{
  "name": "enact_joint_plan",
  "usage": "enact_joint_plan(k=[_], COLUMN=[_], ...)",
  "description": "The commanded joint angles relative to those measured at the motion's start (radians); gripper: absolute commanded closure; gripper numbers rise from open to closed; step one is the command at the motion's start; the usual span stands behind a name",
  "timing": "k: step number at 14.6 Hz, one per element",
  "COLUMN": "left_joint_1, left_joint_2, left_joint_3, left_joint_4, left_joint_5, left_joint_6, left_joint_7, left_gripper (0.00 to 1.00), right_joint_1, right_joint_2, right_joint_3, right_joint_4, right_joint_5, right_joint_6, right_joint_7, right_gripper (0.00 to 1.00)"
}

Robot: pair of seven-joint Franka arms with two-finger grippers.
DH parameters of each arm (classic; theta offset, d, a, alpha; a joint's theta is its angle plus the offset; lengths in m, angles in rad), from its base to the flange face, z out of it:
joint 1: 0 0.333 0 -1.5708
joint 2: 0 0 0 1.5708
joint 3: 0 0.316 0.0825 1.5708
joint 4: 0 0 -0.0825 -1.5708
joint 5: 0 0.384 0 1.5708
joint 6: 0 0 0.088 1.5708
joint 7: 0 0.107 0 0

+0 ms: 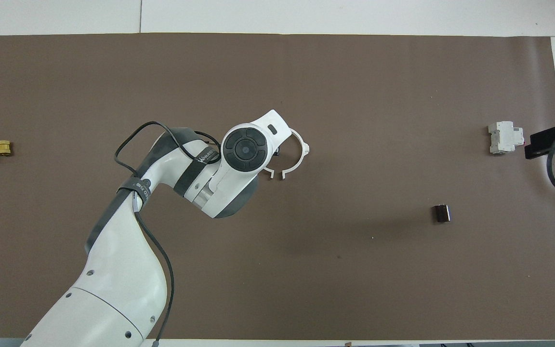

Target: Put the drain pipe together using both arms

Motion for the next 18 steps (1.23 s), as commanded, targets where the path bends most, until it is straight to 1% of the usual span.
enact_joint_plan(k=[1,5,8,9,14,18], left_joint_1=[-0.035,-0.042,-0.042,-0.024,-0.019,0.002], left_joint_2=[-0.006,-0.007,-0.009,-0.001,0.0,0.006], left_joint_3=[-0.005,-0.005,-0.005,0.001,0.008,0.008], left_joint_4=[-0.055,-0.055,-0.055,-0.044,-0.038,-0.003], left_joint_5=[-0.059,-0.095,-0.102,-0.111,-0.109,-0.097], left_joint_6=[0.029,0.022,0.009,0.035,0.031,0.031], left_joint_7=[-0.017,-0.02,-0.043,-0.045,-0.045,-0.037], left_gripper=[1.0,1.0,1.0,1.0,1.0,1.0], right_joint_1=[-0.017,-0.015,-0.015,-0.015,-0.015,-0.015], right_joint_2=[-0.014,-0.014,-0.014,-0.014,-0.014,-0.014], right_joint_3=[0.006,0.008,0.006,0.008,0.008,0.008], right_joint_4=[-0.019,-0.019,-0.019,-0.019,-0.019,-0.019], right_joint_5=[0.019,0.019,0.019,0.019,0.019,0.019], right_joint_6=[0.013,0.013,0.013,0.011,0.011,0.011], right_joint_7=[-0.034,-0.034,-0.034,-0.034,-0.034,-0.034], right_gripper=[0.0,0.0,0.0,0.0,0.0,0.0])
